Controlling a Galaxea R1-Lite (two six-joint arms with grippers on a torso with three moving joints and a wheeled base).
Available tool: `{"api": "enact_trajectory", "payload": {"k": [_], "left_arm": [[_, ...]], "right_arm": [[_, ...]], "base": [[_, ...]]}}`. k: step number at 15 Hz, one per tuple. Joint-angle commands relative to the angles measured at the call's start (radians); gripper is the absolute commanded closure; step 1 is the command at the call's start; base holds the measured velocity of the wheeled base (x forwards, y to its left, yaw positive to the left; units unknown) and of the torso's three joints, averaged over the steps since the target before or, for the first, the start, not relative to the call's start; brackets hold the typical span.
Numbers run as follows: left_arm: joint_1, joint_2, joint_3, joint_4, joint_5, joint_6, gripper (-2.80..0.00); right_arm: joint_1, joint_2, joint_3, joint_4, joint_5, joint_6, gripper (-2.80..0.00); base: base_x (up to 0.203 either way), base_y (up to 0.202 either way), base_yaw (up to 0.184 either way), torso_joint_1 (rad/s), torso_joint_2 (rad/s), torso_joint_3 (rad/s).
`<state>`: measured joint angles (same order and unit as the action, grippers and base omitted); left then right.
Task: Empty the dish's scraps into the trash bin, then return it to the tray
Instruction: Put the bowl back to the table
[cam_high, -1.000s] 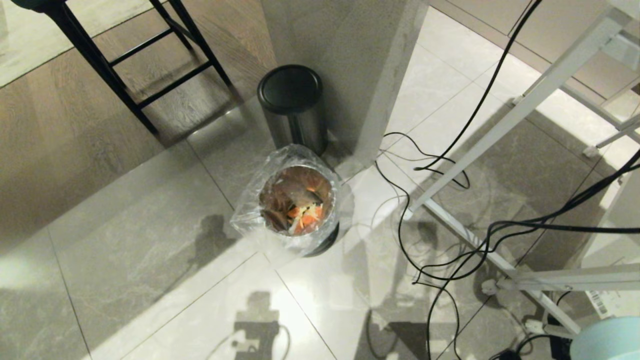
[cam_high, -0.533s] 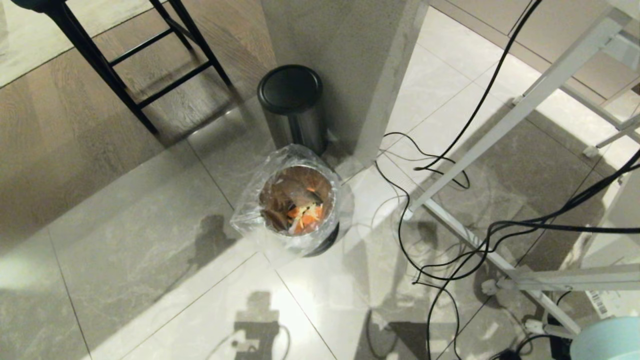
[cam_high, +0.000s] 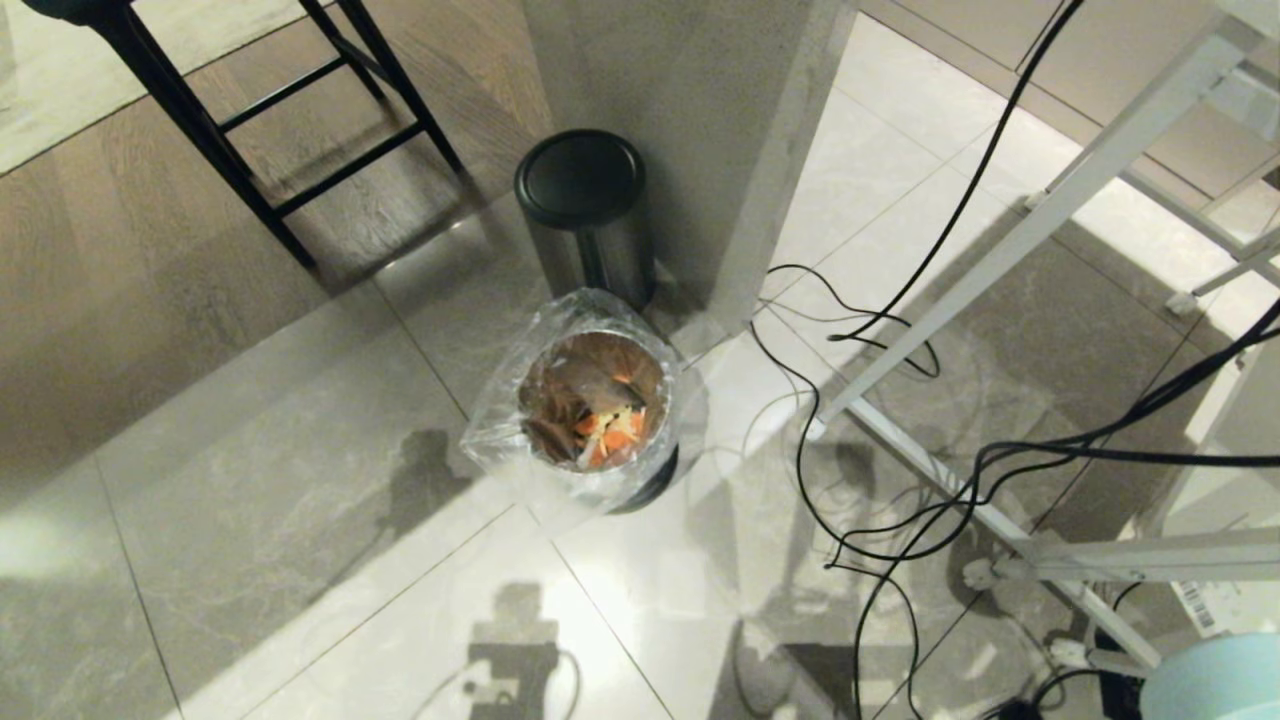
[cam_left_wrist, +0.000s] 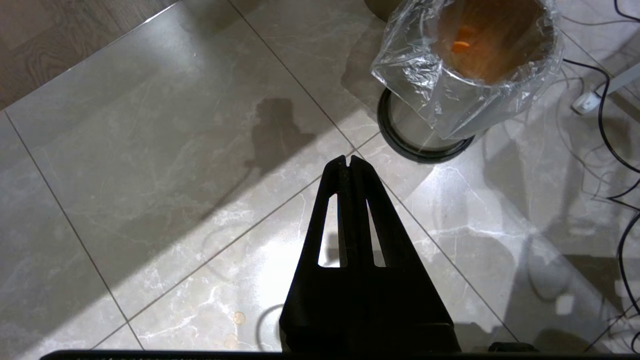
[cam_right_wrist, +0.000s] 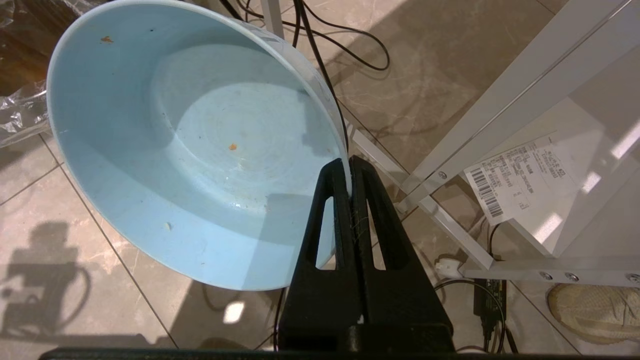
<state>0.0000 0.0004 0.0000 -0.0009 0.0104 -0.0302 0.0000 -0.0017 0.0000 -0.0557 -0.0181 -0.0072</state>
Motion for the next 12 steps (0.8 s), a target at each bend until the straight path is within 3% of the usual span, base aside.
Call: {"api": "enact_trajectory", "payload": {"k": [1,8,12], "left_arm": [[0.0,0.001,0.0,-0.001,0.0,0.0,0.0],[0.0,0.0,0.0,-0.001,0.0,0.0,0.0],[0.0,0.001,0.0,-0.001,0.0,0.0,0.0]], "right_arm": [[0.0,0.002,0.0,-0.001,0.0,0.0,0.0],[0.0,0.002,0.0,-0.001,-0.001,0.007,0.0],[0.0,0.002,0.0,-0.003,-0.008,0.07,0.0]], "base": [[0.0,0.0,0.0,0.0,0.0,0.0],[0.0,0.0,0.0,0.0,0.0,0.0],[0.0,0.0,0.0,0.0,0.0,0.0]]}}
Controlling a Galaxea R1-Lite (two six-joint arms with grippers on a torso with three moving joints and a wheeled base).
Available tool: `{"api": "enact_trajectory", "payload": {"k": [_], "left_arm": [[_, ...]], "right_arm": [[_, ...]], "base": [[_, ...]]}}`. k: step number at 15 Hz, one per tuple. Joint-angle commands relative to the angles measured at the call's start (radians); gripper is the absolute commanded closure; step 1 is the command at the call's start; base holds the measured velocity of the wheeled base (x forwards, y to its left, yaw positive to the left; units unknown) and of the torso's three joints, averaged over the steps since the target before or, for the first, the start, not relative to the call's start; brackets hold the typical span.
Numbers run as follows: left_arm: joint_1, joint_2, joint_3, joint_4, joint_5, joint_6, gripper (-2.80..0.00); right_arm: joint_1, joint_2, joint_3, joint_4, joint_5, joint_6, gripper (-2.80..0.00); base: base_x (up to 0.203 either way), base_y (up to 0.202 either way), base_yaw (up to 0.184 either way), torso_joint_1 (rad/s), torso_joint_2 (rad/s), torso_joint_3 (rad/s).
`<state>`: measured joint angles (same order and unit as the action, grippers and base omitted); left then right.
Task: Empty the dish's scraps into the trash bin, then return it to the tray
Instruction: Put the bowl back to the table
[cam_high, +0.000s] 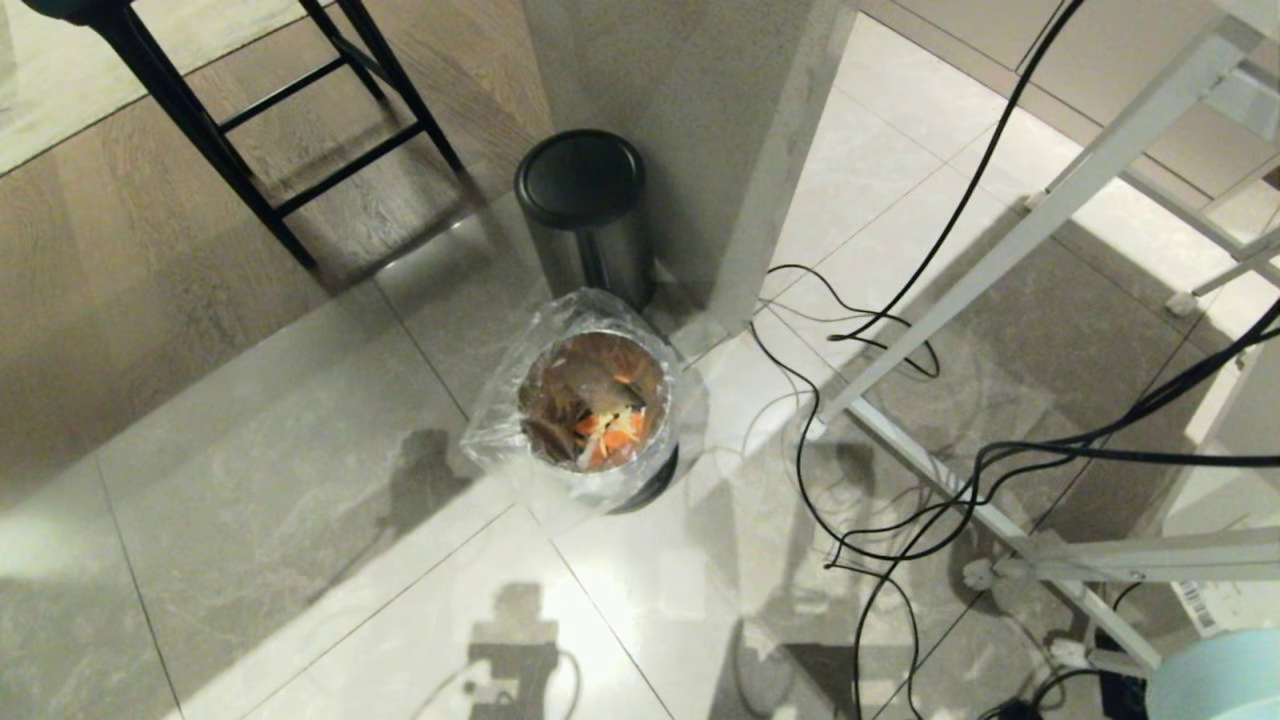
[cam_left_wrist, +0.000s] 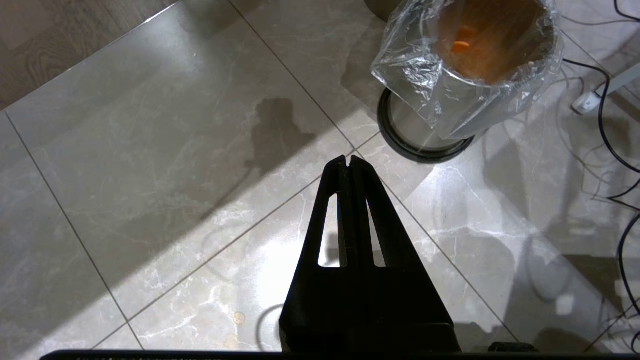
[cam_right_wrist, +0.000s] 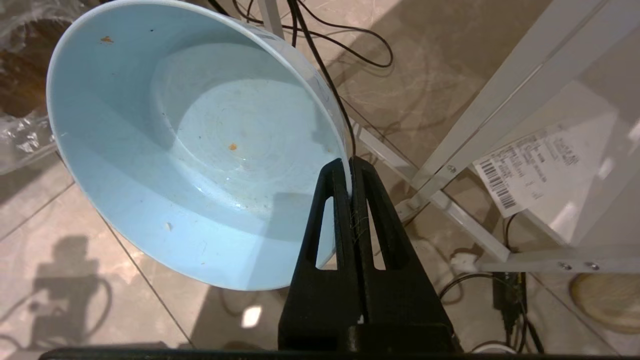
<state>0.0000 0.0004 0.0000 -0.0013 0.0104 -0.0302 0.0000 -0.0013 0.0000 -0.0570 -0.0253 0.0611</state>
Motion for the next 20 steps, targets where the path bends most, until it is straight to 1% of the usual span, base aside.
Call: {"api": "enact_trajectory", "payload": {"k": [1,20], "left_arm": [[0.0,0.001,0.0,0.0,0.0,0.0,0.0],[0.0,0.0,0.0,0.0,0.0,0.0,0.0]], "right_arm": [[0.0,0.001,0.0,-0.001,-0.001,0.003,0.0],[0.0,0.001,0.0,-0.001,-0.002,0.005,0.0]], "base": [[0.0,0.0,0.0,0.0,0.0,0.0],[0.0,0.0,0.0,0.0,0.0,0.0]]}}
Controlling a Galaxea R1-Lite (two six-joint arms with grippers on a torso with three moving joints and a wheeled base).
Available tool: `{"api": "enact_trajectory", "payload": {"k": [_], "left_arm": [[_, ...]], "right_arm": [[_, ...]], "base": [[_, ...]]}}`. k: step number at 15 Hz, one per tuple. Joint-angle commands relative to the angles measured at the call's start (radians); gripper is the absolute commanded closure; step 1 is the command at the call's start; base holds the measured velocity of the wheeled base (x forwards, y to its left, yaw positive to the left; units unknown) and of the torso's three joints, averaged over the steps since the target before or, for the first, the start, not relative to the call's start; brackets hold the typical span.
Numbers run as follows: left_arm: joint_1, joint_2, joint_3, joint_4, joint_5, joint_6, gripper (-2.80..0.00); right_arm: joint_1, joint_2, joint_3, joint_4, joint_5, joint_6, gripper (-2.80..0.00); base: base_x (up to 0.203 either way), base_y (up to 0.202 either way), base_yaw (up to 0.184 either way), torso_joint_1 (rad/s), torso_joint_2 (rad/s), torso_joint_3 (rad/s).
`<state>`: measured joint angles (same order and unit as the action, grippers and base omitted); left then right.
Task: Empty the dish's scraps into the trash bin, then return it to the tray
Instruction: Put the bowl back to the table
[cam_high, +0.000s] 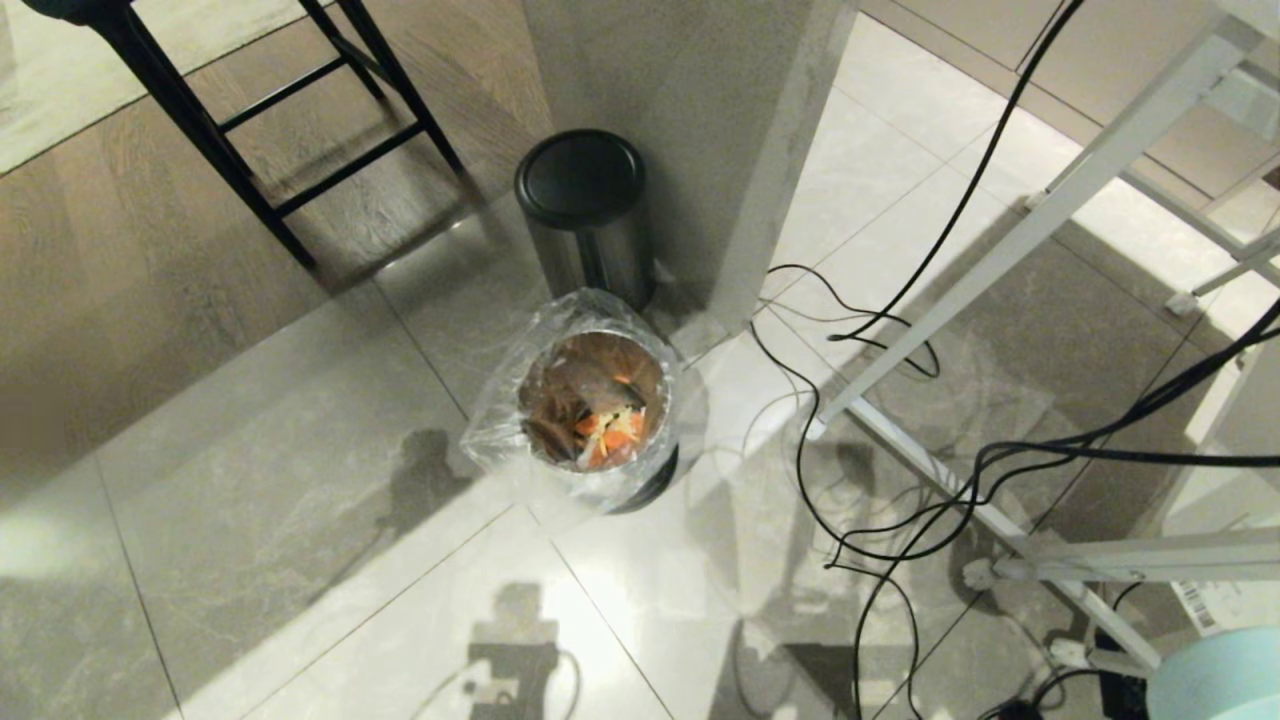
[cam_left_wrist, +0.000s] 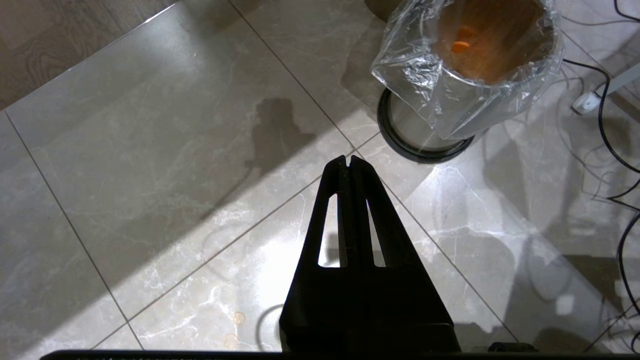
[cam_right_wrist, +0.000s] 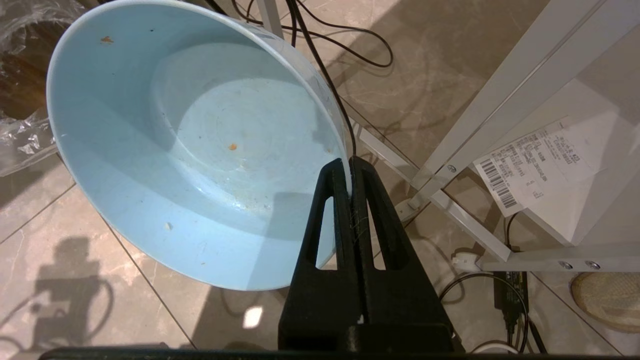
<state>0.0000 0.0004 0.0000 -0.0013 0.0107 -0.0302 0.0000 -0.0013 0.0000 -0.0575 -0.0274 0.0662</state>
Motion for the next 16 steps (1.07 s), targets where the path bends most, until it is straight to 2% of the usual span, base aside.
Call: {"api": "enact_trajectory", "payload": {"k": [1,11,16], "left_arm": [[0.0,0.001,0.0,0.0,0.0,0.0,0.0],[0.0,0.0,0.0,0.0,0.0,0.0,0.0],[0.0,0.001,0.0,0.0,0.0,0.0,0.0]], "right_arm": [[0.0,0.001,0.0,-0.001,0.0,0.001,0.0],[0.0,0.001,0.0,-0.001,0.0,0.0,0.0],[0.0,0.001,0.0,-0.001,0.0,0.0,0.0]], "base": [[0.0,0.0,0.0,0.0,0.0,0.0],[0.0,-0.002,0.005,0.001,0.0,0.0],[0.001,-0.011,0.159,0.002,0.0,0.003]]}}
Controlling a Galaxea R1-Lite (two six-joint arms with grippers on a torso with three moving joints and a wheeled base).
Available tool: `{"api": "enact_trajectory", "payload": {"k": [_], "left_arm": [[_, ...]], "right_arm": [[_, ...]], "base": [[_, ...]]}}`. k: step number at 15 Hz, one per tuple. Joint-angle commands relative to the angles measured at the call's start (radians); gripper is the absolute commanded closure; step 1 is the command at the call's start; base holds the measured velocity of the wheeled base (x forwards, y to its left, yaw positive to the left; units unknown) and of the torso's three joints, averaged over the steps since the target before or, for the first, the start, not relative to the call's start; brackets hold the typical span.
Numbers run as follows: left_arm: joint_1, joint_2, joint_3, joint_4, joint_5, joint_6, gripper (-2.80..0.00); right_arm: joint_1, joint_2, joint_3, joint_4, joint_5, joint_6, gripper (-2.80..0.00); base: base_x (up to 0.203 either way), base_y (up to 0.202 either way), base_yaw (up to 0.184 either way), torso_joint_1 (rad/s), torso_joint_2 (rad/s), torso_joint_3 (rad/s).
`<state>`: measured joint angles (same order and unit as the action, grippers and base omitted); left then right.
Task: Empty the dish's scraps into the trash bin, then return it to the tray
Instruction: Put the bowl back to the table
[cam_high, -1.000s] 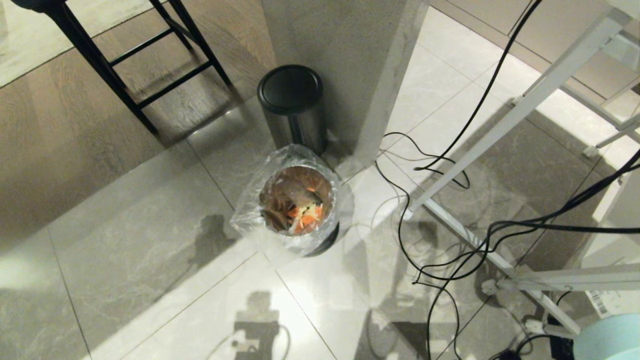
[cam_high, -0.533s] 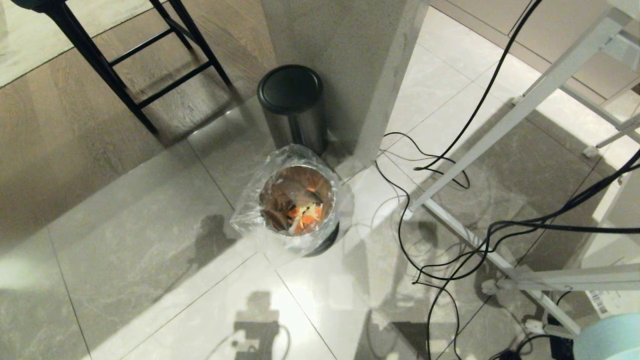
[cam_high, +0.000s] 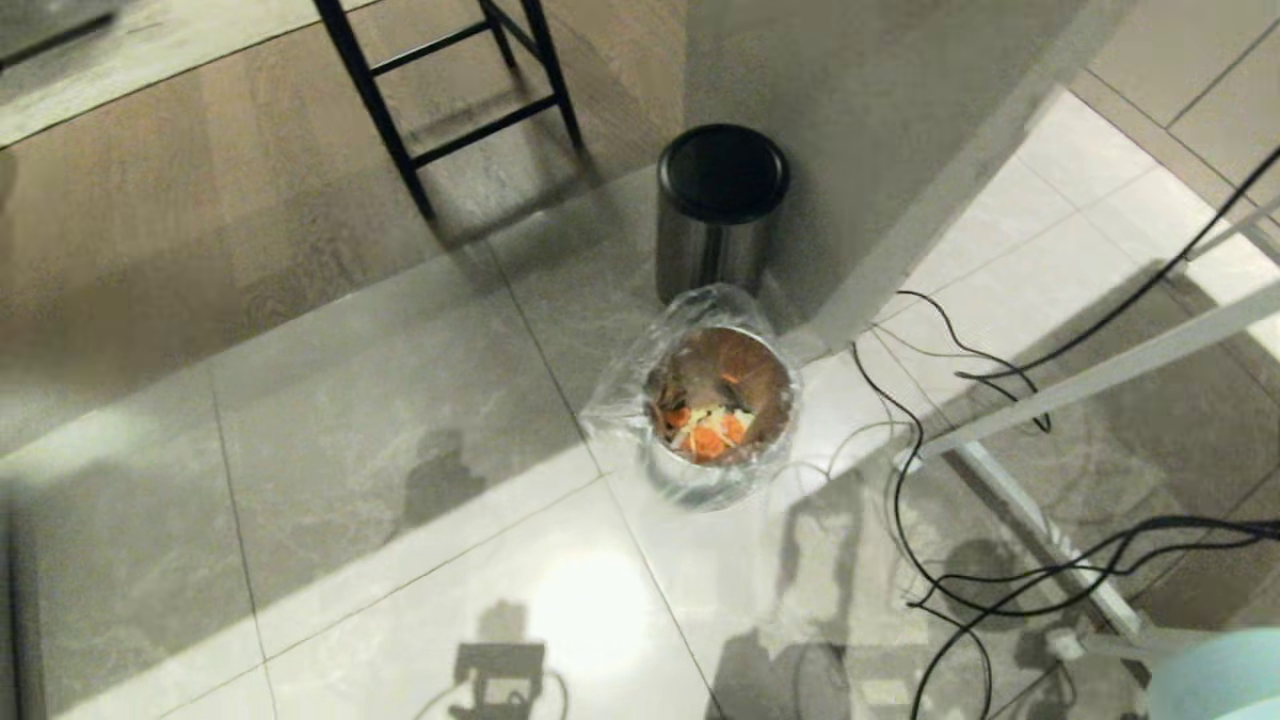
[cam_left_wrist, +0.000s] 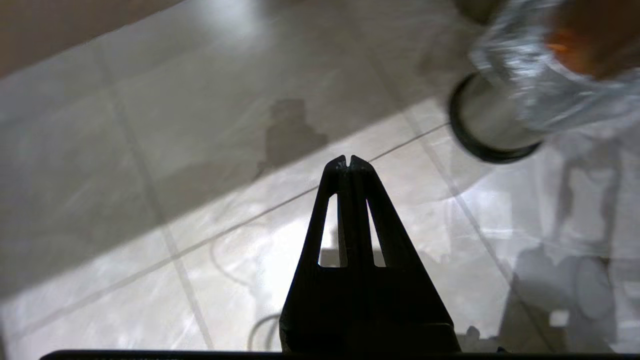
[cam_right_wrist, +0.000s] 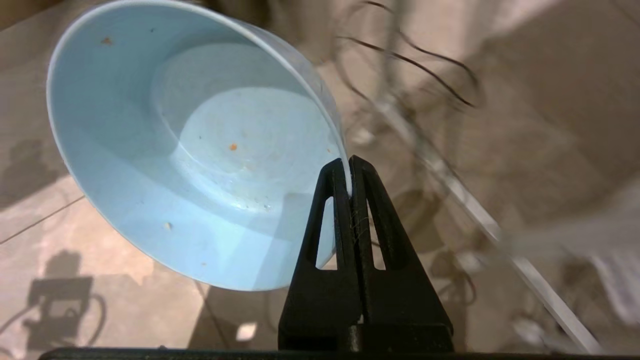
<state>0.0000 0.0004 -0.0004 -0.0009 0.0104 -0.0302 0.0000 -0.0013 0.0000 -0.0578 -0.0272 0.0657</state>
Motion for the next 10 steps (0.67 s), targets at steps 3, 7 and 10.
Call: {"api": "enact_trajectory", "payload": {"k": [3,7,10], "left_arm": [[0.0,0.0,0.0,-0.001,0.0,0.0,0.0],[0.0,0.0,0.0,-0.001,0.0,0.0,0.0],[0.0,0.0,0.0,-0.001,0.0,0.0,0.0]], "right_arm": [[0.0,0.001,0.0,0.0,0.0,0.0,0.0],[0.0,0.001,0.0,0.0,0.0,0.0,0.0],[0.0,0.001,0.0,0.0,0.0,0.0,0.0]], "base": [[-0.002,-0.008,0.174,0.001,0.0,0.002],[-0.001,-0.007,0.175,0.003,0.0,0.002],[0.002,-0.008,0.178,0.003,0.0,0.001]]}}
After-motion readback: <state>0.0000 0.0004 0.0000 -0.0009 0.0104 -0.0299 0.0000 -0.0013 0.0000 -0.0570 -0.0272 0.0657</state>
